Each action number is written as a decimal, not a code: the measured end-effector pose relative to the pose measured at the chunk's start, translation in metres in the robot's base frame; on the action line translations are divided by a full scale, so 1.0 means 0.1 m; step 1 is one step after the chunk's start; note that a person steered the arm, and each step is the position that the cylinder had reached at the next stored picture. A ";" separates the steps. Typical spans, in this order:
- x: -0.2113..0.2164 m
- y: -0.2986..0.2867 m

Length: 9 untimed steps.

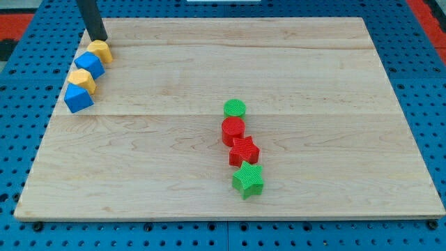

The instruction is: Slide yellow hexagon towards right a bit

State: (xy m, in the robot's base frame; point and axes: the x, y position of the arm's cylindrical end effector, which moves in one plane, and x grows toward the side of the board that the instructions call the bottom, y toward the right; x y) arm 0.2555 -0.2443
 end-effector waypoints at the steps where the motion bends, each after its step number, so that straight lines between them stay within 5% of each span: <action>1: 0.00 0.08; 4: 0.46 0.56; 5: 0.16 0.89; 7: -0.39 -0.49; 9: -0.21 -0.60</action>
State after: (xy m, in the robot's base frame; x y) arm 0.2346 -0.3047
